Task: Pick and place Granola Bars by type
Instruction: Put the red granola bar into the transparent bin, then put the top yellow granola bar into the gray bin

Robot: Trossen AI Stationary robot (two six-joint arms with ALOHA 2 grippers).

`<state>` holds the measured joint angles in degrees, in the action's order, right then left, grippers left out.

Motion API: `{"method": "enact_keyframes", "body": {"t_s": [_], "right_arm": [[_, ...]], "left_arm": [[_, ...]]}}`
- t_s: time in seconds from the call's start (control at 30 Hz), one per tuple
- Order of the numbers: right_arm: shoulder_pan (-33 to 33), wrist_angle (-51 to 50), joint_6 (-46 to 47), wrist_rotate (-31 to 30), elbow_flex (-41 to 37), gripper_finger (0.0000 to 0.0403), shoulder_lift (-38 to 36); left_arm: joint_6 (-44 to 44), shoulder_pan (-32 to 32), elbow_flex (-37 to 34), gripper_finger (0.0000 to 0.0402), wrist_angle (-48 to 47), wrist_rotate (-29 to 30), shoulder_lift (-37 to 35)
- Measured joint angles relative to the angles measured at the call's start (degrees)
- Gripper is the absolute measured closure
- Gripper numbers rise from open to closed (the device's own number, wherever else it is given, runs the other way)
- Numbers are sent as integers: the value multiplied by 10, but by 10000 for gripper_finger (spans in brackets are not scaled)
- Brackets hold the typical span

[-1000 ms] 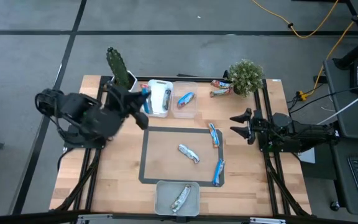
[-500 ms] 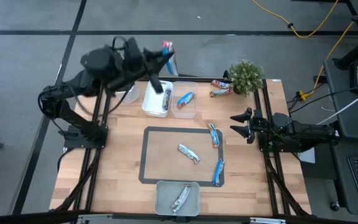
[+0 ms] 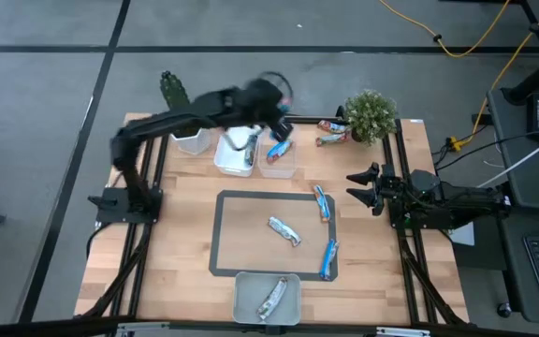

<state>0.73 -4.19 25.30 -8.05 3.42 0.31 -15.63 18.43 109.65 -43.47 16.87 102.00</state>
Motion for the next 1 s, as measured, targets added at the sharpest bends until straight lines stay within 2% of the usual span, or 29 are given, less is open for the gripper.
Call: {"method": "enact_keyframes", "body": {"t_s": [0.17, 0.33, 0.6, 0.73, 1.0], "right_arm": [[0, 0, 0, 0, 0, 125, 0], [0, 0, 0, 0, 0, 125, 0], [0, 0, 62, 1, 0, 125, 0], [0, 0, 58, 1, 0, 125, 0], [0, 0, 43, 2, 0, 125, 0]], "left_arm": [[-13, 13, -1, 393, -38, -36, 105], [-12, 12, -1, 385, -36, -64, 169], [-6, 14, -1, 359, -41, -73, 185], [16, 19, -1, 321, -59, -80, 181], [29, 21, 0, 205, -109, -81, 151]]}}
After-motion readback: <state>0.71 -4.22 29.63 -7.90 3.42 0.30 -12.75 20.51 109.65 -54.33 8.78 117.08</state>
